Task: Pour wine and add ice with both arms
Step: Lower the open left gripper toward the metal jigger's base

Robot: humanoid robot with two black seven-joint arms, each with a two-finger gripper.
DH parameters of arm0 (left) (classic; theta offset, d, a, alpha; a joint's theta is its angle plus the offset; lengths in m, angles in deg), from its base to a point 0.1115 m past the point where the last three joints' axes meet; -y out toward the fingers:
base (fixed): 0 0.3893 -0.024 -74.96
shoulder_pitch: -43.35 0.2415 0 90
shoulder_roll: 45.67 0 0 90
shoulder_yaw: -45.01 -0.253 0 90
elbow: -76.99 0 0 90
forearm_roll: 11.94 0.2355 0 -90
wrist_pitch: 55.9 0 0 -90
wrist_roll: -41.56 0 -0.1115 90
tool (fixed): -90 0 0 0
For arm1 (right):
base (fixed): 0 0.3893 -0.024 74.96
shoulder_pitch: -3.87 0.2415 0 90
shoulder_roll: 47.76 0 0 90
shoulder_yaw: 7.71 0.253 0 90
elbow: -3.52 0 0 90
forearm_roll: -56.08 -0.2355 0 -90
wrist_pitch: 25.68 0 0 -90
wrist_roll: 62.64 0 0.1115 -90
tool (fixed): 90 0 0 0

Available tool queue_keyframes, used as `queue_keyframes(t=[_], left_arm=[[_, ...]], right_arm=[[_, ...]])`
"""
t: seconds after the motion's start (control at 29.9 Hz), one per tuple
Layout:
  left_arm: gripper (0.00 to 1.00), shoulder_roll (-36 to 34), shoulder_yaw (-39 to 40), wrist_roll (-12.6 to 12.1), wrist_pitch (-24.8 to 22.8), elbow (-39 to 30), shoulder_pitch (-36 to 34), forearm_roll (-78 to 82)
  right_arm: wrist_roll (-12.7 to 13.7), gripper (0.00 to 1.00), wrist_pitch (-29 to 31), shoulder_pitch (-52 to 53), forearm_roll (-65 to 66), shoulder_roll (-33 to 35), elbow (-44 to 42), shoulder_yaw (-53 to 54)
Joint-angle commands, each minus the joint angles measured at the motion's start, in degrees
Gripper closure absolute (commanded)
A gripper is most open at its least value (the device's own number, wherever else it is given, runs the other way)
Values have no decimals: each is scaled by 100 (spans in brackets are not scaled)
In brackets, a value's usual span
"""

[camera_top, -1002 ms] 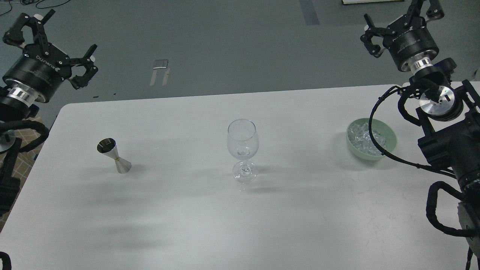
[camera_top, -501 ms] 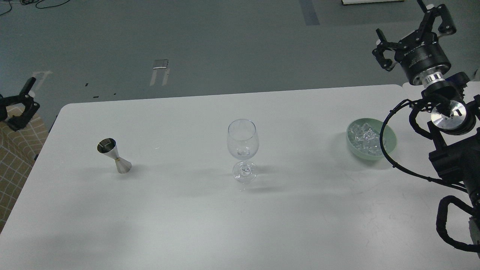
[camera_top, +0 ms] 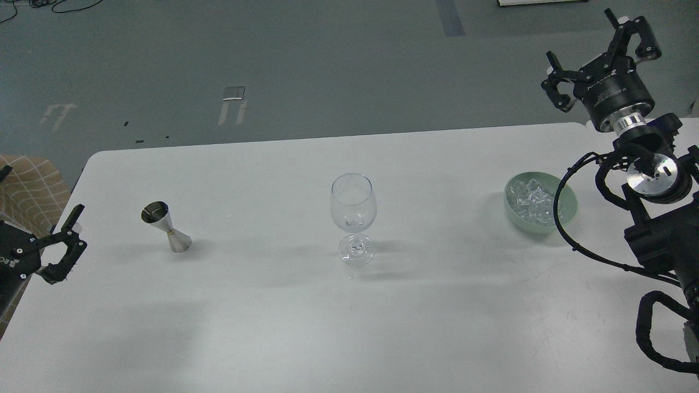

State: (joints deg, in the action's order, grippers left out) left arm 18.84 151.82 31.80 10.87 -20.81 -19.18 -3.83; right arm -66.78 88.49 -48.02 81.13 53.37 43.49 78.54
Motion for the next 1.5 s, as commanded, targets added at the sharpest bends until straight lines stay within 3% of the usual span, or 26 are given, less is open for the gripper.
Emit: queue_keyframes(t=[0.0,0.3,0.53,0.6,0.67,0.84,0.94,1.04,1.17,1.27,1.47], left_arm=[[5,500,-72,-8,2,-1,336,-2],[4,1090,-731,-17,81,104,593,-63],[5,1503,-1057,-26,773,447,-223,-81],[15,1635,-1083,-52,925,447,-313,-81],[24,1714,-1066,-262,942,456,-321,-81],[27,1881,-1040,-342,1074,596,-506,-134],[39,2022,-1040,-334,1460,658,-690,-116],[41,2224,-1057,-333,1996,597,-770,-63],[45,2215,-1048,-351,2137,614,-858,-99],[56,2215,-1013,-351,2357,649,-954,-125],[60,2224,-1031,-333,2524,658,-1138,-81]], right_arm=[[1,0,0,-66,0,4,2,6],[1,0,-9,-128,0,-40,37,-3],[1,0,-96,-260,0,-14,37,6],[1,0,-114,-312,0,-5,46,6],[1,0,-114,-383,0,39,64,15],[1,0,-123,-444,0,118,108,15],[1,0,-132,-444,9,118,116,15],[1,0,-210,-479,0,118,143,15],[1,0,-246,-523,9,127,187,15],[1,0,-246,-532,9,127,187,15],[1,0,-316,-550,9,127,178,15]])
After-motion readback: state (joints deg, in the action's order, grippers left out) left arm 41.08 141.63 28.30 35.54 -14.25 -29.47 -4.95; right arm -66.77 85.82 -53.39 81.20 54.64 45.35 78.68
